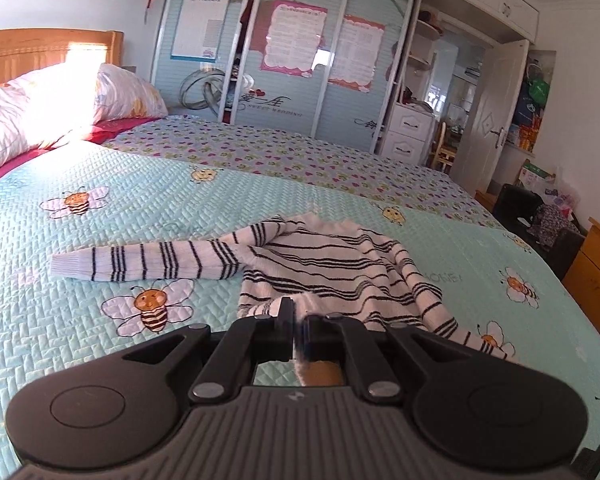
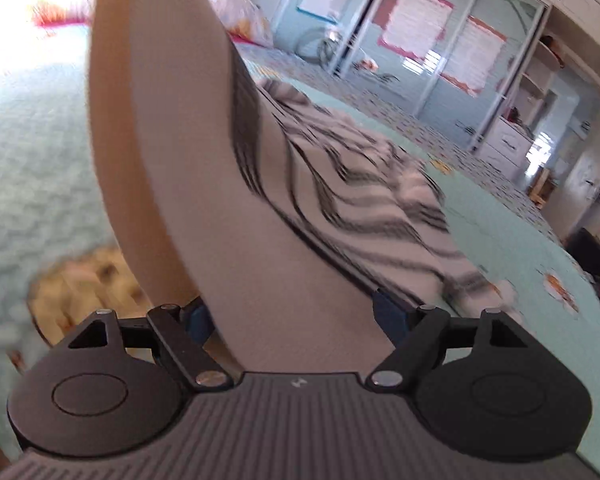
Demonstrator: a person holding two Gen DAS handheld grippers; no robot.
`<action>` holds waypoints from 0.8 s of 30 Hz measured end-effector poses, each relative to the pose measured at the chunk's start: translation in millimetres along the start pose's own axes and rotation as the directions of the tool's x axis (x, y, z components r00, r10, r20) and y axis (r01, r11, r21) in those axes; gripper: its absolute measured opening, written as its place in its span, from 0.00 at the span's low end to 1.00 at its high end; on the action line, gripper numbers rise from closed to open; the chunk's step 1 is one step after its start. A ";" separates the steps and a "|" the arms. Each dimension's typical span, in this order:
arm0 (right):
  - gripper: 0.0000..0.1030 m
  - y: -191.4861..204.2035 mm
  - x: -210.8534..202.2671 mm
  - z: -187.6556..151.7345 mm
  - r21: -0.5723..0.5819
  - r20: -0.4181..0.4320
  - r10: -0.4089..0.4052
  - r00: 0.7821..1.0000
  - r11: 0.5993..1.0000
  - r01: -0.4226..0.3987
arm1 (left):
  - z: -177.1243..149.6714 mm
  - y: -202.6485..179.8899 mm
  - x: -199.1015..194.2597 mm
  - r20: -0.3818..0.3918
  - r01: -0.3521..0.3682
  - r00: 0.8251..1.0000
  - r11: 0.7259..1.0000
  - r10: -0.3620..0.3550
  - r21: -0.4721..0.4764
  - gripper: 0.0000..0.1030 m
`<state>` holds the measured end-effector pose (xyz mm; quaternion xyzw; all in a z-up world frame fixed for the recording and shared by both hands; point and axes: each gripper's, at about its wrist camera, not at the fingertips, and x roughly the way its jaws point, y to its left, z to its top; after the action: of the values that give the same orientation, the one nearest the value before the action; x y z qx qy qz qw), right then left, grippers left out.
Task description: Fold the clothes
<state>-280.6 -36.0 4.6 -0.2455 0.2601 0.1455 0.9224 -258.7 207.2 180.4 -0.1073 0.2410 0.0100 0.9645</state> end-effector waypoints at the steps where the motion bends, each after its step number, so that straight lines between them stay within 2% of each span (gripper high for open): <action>1: 0.79 -8.5 -2.1 -8.7 0.021 -0.013 -0.015 1.000 1.000 0.015 | -0.9 7.7 -0.5 0.001 -0.020 1.000 1.000 0.020 -0.019 0.04; 4: 0.80 -31.9 -8.1 -27.5 0.101 -0.046 -0.041 0.998 0.994 0.046 | -4.6 29.3 0.9 -0.015 -0.085 0.996 0.993 0.084 -0.077 0.04; 7: 0.80 -45.5 -7.2 -32.1 0.139 -0.059 -0.074 0.996 0.987 0.082 | -9.0 42.0 0.7 -0.028 -0.130 0.991 0.985 0.128 -0.116 0.04; 11: 0.80 -45.7 -1.2 -29.7 0.143 -0.064 -0.068 0.996 0.987 0.077 | -16.5 50.4 -1.6 -0.037 -0.182 0.983 0.976 0.179 -0.116 0.04; 13: 0.78 -44.9 3.4 -29.7 0.151 -0.065 -0.043 0.997 0.987 0.053 | -20.1 53.2 0.3 -0.058 -0.184 0.982 0.976 0.178 -0.116 0.04; 14: 0.74 -46.1 5.2 -29.0 0.164 -0.066 -0.024 0.998 0.986 0.034 | -22.2 52.0 1.4 -0.067 -0.175 0.983 0.979 0.169 -0.106 0.04; 15: 0.58 -49.0 6.0 -28.2 0.192 -0.067 0.020 0.998 0.981 -0.007 | -24.3 50.9 2.4 -0.077 -0.166 0.984 0.981 0.159 -0.096 0.04; 16: 0.34 -51.9 6.7 -27.4 0.220 -0.066 0.064 0.996 0.974 -0.048 | -26.0 49.1 3.2 -0.084 -0.159 0.985 0.984 0.152 -0.083 0.04; 18: 0.10 -55.6 4.0 -21.9 0.217 -0.063 0.075 0.995 0.974 -0.060 | -26.7 42.0 2.6 -0.078 -0.160 0.985 0.986 0.156 -0.042 0.04; 21: 0.08 -69.9 -22.4 -3.9 0.160 0.001 0.020 1.000 0.987 -0.020 | -16.7 34.1 -11.9 -0.034 -0.144 0.989 0.989 0.144 -0.012 0.04; 24: 0.07 -93.8 -69.7 25.3 0.115 0.097 -0.052 0.994 0.993 0.041 | -1.2 24.1 -37.8 0.035 -0.107 0.994 0.994 0.106 0.024 0.04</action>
<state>-290.5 -111.0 97.2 -0.1915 0.2159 0.1212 0.9497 -294.4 231.7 192.1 -0.0818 0.2302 0.0599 0.9678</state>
